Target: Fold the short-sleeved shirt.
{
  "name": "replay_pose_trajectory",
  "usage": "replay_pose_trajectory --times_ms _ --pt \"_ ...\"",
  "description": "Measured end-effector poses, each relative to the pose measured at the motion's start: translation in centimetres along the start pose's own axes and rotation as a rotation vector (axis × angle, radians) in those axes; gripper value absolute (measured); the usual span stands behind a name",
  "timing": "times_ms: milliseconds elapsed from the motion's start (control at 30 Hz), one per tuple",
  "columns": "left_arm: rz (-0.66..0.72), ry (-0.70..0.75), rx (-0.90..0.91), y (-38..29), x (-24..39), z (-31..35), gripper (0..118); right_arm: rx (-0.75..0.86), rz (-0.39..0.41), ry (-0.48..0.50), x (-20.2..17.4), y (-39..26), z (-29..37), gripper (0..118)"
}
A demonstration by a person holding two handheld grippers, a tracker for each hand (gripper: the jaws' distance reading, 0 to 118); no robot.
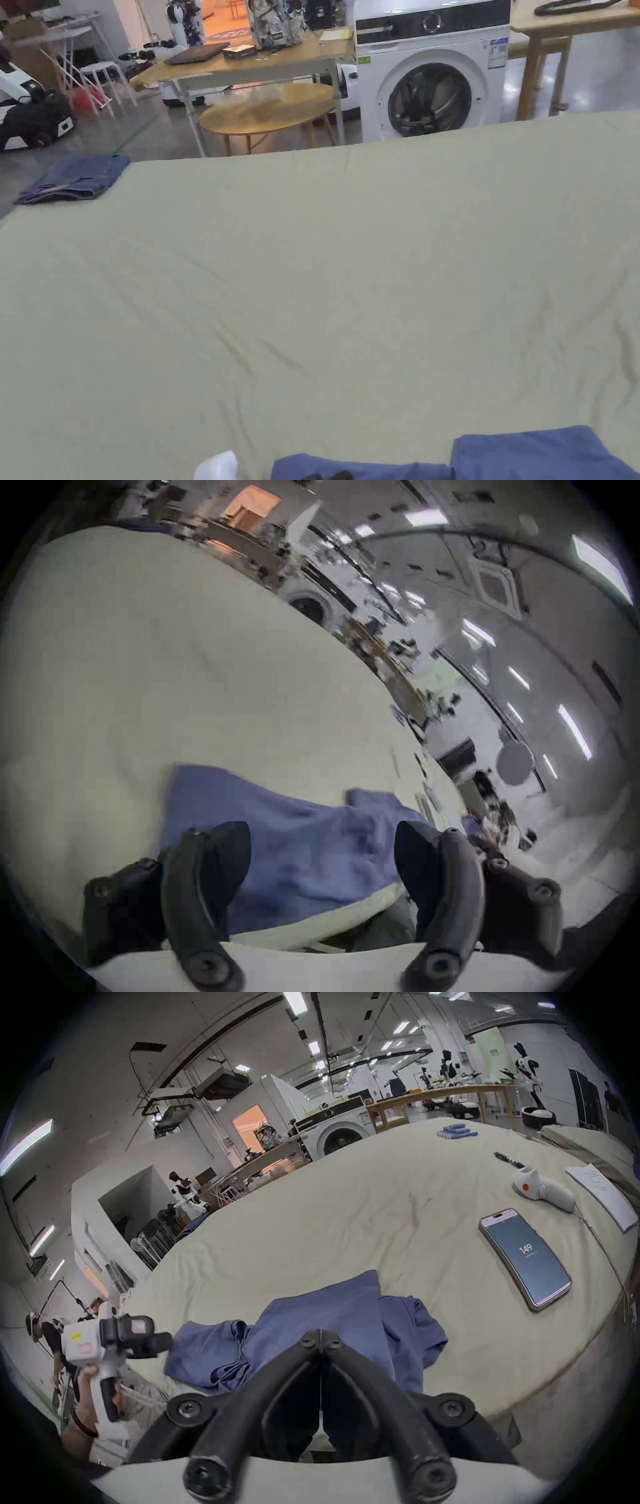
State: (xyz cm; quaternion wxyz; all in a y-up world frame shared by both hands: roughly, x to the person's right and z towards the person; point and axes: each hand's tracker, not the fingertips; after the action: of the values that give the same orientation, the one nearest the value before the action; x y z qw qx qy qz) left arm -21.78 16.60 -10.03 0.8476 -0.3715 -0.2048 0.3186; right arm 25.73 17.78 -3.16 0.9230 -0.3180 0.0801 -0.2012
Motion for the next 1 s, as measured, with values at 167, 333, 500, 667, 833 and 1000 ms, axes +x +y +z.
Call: replay_pose_trajectory --times_ms 167,333,500,667,833,1000 --pt "0.207 0.059 0.086 1.8 -7.2 2.0 87 -0.005 0.007 0.003 0.3 -0.1 -0.1 0" --pt "0.341 -0.094 -0.068 -0.8 -8.4 -4.8 6 0.001 -0.037 0.022 0.2 0.0 -0.2 0" --pt "0.433 -0.059 0.046 -0.5 -7.3 -3.3 5 0.015 -0.018 0.010 0.4 0.6 0.4 0" --pt "0.275 -0.049 0.180 3.0 -4.0 4.0 5 0.032 -0.018 0.000 0.7 1.3 0.9 0" --pt "0.006 -0.118 0.151 4.6 5.2 1.8 5 0.054 -0.047 -0.006 1.2 1.4 1.2 0" --pt "-0.127 -0.224 -0.131 -0.3 12.5 -12.0 5 0.078 -0.078 -0.001 1.1 1.0 2.2 0"
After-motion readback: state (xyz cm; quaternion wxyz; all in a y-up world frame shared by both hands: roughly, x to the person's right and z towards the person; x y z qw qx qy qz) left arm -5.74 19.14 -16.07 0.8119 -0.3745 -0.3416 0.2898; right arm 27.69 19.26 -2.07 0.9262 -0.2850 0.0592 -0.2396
